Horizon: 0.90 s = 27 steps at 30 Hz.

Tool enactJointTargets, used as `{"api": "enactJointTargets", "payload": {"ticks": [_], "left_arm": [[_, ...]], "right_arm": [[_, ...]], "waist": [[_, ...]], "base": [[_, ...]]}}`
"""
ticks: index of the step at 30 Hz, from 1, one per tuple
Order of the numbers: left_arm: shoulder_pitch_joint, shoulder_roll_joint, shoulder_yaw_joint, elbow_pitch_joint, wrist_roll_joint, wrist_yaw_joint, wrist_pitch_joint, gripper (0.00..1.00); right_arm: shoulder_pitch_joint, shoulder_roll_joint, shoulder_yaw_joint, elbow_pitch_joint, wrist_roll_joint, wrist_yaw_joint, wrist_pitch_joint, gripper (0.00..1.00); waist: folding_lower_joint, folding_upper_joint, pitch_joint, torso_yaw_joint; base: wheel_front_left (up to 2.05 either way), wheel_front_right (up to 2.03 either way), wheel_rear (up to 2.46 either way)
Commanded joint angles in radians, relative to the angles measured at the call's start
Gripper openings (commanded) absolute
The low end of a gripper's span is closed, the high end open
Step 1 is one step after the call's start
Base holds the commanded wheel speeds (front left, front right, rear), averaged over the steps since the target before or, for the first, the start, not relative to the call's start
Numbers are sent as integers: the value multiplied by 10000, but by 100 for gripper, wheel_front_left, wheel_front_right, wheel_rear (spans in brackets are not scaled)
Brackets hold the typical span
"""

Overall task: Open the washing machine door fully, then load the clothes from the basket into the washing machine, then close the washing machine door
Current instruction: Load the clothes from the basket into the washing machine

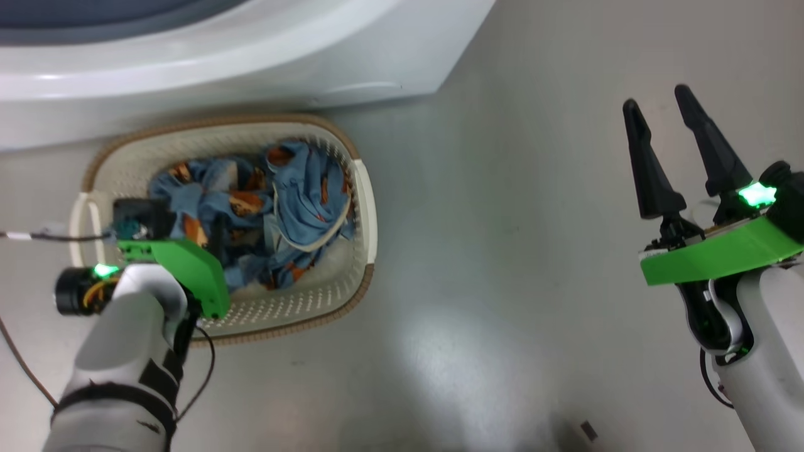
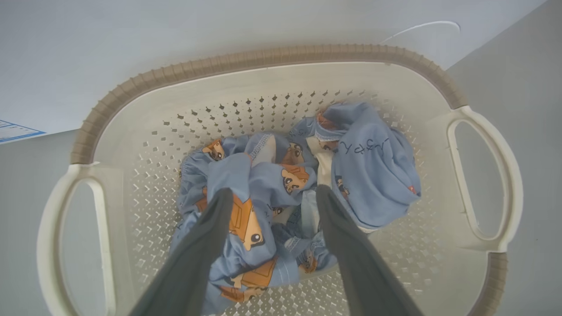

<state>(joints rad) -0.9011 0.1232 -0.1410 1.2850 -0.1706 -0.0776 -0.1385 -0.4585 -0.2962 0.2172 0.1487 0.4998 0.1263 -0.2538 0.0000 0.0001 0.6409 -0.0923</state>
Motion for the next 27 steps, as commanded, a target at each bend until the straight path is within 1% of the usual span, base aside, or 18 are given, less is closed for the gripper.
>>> {"api": "enactJointTargets", "payload": {"ticks": [1,9,14,19,27], "left_arm": [[-86,432,210,-51,-35,139,68,100],[-726,852,191,24,-104,518,684,100],[-1009,962,106,41,-91,770,984,100],[-1235,1181,22,49,-82,905,1230,100],[-1403,1348,-254,55,34,1007,1559,100]], "right_arm": [[26,-51,145,-295,-24,44,-80,100],[-414,-1,287,-442,-28,44,-80,100],[-530,-43,353,-540,-27,44,-80,100],[-665,-35,461,-630,-19,44,-80,100],[-736,53,660,-650,-17,44,-80,100]], "waist": [[0,-1,717,-237],[0,-1,1501,-434],[0,-1,1858,-496],[0,-1,2125,-615],[0,-1,2304,-754]], "base": [[0,0,0],[0,0,0],[0,0,0],[0,0,0],[0,0,0]]}}
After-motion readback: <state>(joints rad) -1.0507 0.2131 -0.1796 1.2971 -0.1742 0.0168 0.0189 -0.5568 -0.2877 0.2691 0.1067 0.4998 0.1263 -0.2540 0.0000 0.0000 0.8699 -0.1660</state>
